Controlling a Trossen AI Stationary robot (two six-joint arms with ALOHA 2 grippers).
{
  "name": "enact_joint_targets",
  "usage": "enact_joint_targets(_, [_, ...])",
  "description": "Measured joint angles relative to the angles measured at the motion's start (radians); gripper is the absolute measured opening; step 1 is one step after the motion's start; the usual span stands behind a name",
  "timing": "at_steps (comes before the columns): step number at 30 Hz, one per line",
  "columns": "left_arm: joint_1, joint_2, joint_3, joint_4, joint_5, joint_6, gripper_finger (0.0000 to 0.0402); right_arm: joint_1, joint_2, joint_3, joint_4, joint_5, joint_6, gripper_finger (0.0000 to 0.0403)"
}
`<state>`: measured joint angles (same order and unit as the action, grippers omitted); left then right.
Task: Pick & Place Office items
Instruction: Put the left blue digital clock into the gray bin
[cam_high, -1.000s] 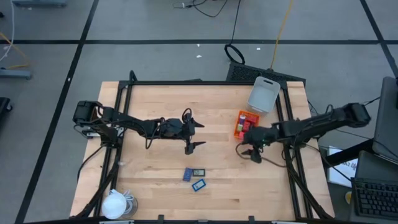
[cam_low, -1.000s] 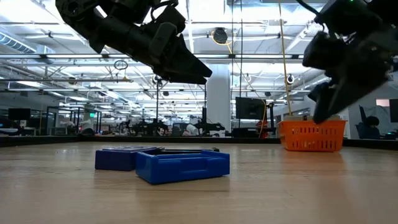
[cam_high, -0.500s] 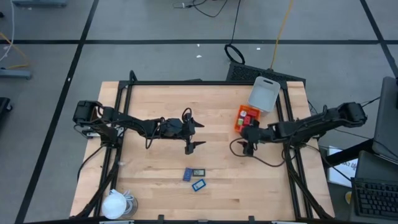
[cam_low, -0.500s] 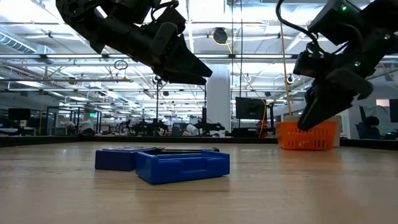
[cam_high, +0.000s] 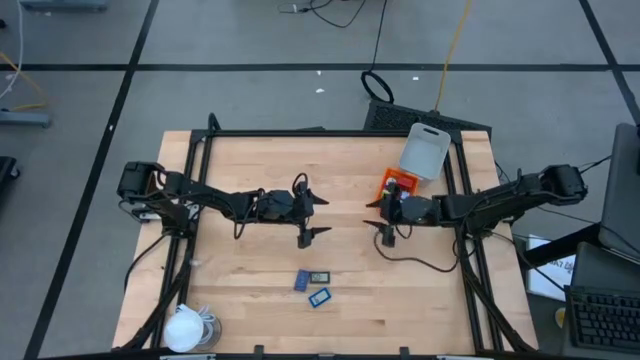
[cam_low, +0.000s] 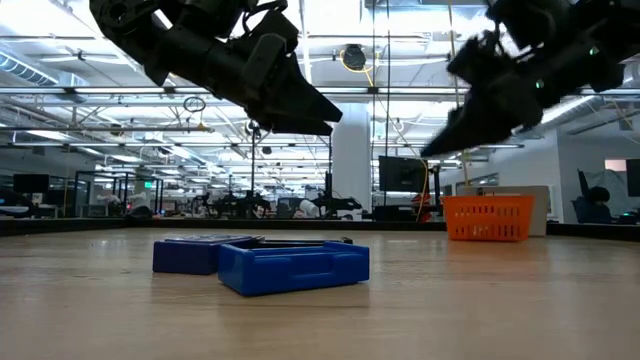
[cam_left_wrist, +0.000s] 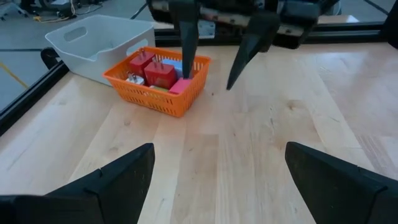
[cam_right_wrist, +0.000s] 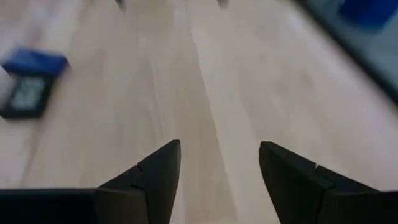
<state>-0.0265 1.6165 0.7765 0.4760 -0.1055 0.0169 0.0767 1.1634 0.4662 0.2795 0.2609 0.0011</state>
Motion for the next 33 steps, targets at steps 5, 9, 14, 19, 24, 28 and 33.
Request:
enact_joint_targets(5, [-0.004,0.0,0.0,0.006,0.0,-0.032,0.0365,0.039,-0.079,0.0,0.166,-0.002,-0.139,0.0208])
enact_joint_targets(9, [-0.015,0.0,0.0,0.007,0.001,-0.134,0.0365,0.075,-0.196,0.0,0.209,-0.004,-0.216,0.0208])
enact_joint_targets(14, [-0.015,0.0,0.0,0.023,-0.01,-0.188,0.0365,0.089,-0.377,0.0,0.18,-0.082,-0.215,0.0208])
enact_joint_targets(19, [-0.015,0.0,0.0,0.017,-0.018,-0.21,0.0365,0.089,-0.525,0.0,0.023,-0.077,-0.177,0.0209])
enact_joint_targets(24, [-0.022,0.0,0.0,-0.056,0.041,-0.256,0.0365,0.089,-0.612,-0.001,-0.097,-0.076,-0.156,0.0209])
enact_joint_targets(28, [-0.048,-0.002,0.017,-0.168,0.129,-0.265,0.0365,0.089,-0.634,-0.001,-0.114,-0.076,-0.152,0.0208])
enact_joint_targets(33, [-0.151,-0.005,0.162,-0.602,0.062,-0.321,0.0365,0.089,-0.635,-0.001,-0.139,-0.075,-0.16,0.0208])
